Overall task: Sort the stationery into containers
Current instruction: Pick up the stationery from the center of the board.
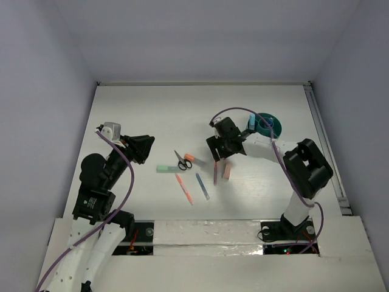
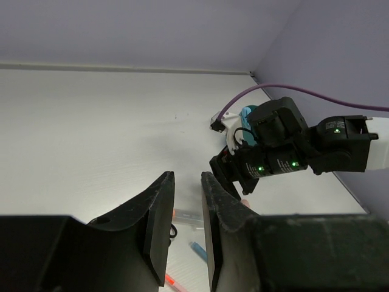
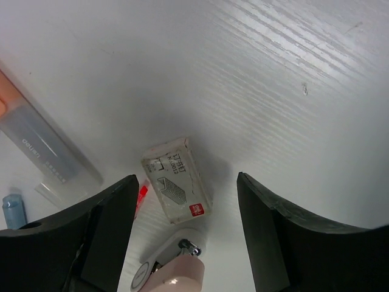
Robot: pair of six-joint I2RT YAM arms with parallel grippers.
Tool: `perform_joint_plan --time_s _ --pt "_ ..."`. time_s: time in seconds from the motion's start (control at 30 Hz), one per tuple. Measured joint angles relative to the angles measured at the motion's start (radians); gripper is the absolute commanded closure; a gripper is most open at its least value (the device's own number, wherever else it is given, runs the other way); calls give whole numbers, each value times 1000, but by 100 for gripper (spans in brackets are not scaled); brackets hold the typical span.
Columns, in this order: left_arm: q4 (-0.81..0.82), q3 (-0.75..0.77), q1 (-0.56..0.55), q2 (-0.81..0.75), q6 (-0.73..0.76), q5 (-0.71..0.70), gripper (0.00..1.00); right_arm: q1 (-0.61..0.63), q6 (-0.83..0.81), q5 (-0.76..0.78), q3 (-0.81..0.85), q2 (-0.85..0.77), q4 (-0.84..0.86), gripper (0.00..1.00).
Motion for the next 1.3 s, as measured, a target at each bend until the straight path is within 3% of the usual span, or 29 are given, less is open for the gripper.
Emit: perform_joint_plan --time_s 0.77,1.03,1.3 --pt "0 0 0 0 0 0 79 0 -3 76 77 100 -1 43" --pt "0 0 0 0 0 0 79 0 -3 100 77 100 0 70" --pt "0 0 0 0 0 0 79 0 10 139 87 62 2 73"
